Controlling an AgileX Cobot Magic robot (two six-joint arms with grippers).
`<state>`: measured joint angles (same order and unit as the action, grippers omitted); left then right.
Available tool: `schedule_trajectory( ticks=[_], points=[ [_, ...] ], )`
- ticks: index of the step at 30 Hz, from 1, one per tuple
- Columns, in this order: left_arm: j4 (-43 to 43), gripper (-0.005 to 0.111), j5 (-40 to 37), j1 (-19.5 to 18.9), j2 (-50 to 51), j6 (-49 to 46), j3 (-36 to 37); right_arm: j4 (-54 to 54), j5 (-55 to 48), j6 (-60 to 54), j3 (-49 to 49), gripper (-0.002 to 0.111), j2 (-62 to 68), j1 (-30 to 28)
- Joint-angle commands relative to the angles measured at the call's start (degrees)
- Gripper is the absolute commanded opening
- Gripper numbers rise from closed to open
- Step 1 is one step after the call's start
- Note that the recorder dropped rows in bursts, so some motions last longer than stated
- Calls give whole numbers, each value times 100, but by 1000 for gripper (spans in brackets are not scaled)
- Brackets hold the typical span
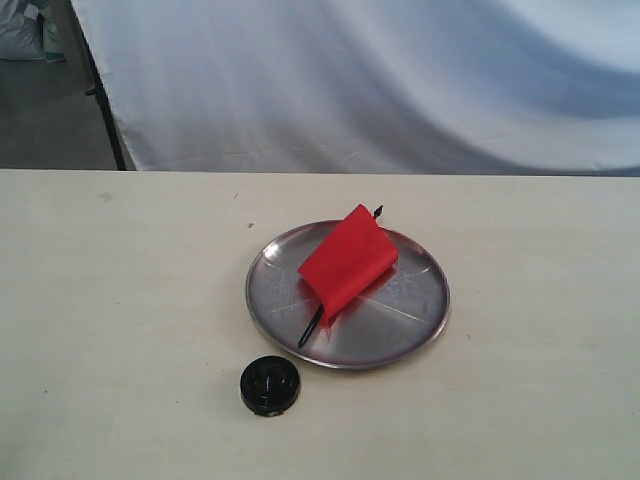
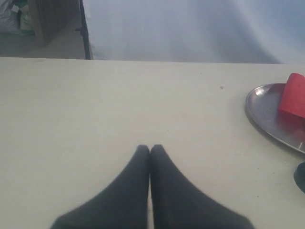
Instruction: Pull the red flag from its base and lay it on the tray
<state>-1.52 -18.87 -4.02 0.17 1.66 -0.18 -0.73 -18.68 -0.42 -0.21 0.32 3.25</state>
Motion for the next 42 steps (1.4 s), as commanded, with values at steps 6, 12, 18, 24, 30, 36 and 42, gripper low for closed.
schedule_trajectory(
  ticks=[6,12,18,24,30,36,42],
  points=[
    [-18,0,28,-5,-17,5,18,-87,15,-2,21,0,-32,562],
    [-18,0,28,-5,-17,5,18,-87,15,-2,21,0,-32,589],
    [-18,0,28,-5,-17,5,18,-87,15,-2,21,0,-32,586],
    [-18,0,28,-5,-17,5,18,-87,15,-2,21,0,-32,586],
    [-18,0,28,-5,-17,5,18,-87,15,-2,21,0,-32,586],
    [-18,0,28,-5,-17,5,18,-87,15,-2,21,0,-32,586],
    [-18,0,28,-5,-17,5,18,-87,15,-2,21,0,-32,586]
  ],
)
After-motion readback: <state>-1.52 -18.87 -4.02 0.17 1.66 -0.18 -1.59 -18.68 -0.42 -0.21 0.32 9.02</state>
